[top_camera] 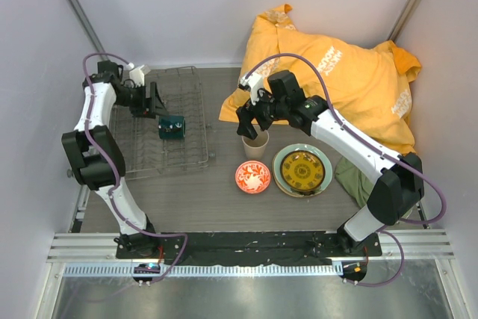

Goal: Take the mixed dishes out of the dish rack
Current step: Pick up the cup from the dish rack.

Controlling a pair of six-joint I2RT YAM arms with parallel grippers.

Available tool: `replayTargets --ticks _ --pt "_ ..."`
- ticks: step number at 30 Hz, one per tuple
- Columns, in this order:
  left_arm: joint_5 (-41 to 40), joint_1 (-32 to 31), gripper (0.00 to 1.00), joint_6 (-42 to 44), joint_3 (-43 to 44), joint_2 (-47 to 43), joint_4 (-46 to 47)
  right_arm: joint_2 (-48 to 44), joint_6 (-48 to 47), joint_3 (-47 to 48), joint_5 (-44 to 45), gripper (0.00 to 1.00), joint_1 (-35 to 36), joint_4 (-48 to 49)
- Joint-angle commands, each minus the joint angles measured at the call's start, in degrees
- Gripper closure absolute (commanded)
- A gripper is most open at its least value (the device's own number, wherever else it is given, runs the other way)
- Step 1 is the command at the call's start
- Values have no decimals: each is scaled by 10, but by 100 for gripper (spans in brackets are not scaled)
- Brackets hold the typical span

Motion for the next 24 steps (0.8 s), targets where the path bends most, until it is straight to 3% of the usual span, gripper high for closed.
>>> replayTargets --ticks 1,15,24 --pt "17 8 28 -32 -15 -7 51 -8 -4 -4 -9 14 4 11" --pt "-3 14 30 -45 -35 16 85 -10 -5 -11 -11 14 4 14" --pt "38 14 37 -54 -31 39 79 -11 -6 -15 -11 14 4 16"
